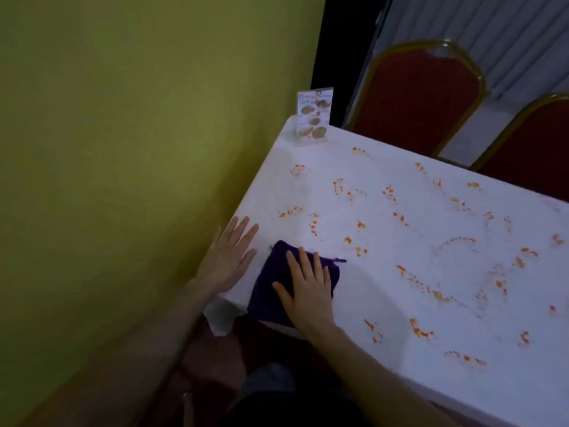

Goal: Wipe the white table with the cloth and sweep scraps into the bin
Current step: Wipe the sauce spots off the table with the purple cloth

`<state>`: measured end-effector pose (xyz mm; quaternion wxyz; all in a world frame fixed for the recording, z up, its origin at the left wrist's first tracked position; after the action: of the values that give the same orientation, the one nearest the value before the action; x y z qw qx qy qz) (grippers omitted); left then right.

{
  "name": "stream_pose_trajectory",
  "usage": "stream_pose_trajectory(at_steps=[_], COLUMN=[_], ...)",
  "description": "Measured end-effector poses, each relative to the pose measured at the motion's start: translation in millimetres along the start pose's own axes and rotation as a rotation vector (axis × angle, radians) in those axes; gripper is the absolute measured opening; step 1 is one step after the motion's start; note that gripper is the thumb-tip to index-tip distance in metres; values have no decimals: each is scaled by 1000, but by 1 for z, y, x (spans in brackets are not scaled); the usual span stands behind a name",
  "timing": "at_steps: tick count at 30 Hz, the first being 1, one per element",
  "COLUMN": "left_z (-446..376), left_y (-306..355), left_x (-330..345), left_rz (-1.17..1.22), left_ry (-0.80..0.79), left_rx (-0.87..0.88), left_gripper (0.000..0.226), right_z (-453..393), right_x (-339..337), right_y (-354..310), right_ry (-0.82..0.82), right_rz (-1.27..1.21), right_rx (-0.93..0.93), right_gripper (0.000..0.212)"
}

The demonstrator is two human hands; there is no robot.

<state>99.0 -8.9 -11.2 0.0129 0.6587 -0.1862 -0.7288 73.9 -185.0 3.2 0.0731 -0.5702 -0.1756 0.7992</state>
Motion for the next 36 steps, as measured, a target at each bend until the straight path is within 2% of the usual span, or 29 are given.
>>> stream_pose_trajectory(at_steps=[4, 10, 16, 19, 23, 26, 31, 33, 36], left_z=[-1, -2, -2, -1, 0, 0, 0, -1, -2], left_y=[-10, -20, -20, -21, -21, -20, -20, -21, -21], left_x=[13, 29, 30, 31, 32, 31, 30, 31, 31], left_rz=[-149, -141, -146, -152, -168, -177, -170, -167, -177], left_ry=[5, 17, 67, 80, 94, 98, 96, 93, 105], left_rx=[-23, -59, -68, -74, -70, -72, -78, -76, -72], left_gripper=[61, 62, 62, 62, 62, 62, 62, 63, 63], right_z=[6, 16, -12, -55, -95, -84, -31, -22, -41], right_x=[40, 42, -2, -16, -9, 4, 6, -4, -28], right_y=[-4, 35, 117, 121, 76, 51, 81, 112, 152], right_ry=[-52, 3, 121, 114, 90, 74, 77, 89, 91], right_rz=[181, 235, 199, 212, 226, 266, 303, 304, 238], right_rx=[-24, -18, 215, 281, 217, 87, -59, -28, 167], right_gripper=[78, 78, 80, 85, 87, 83, 78, 79, 85])
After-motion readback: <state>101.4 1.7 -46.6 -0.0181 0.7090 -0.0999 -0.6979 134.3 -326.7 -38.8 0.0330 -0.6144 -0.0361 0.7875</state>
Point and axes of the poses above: each hand's wrist, its own z-axis away from the middle knuckle, its own x-axis out of the palm, y = z × x, the point moved 10 cm from there along -z, towards the middle knuckle, and after that the axes turned 10 degrees about x, right-handed, at the moved point
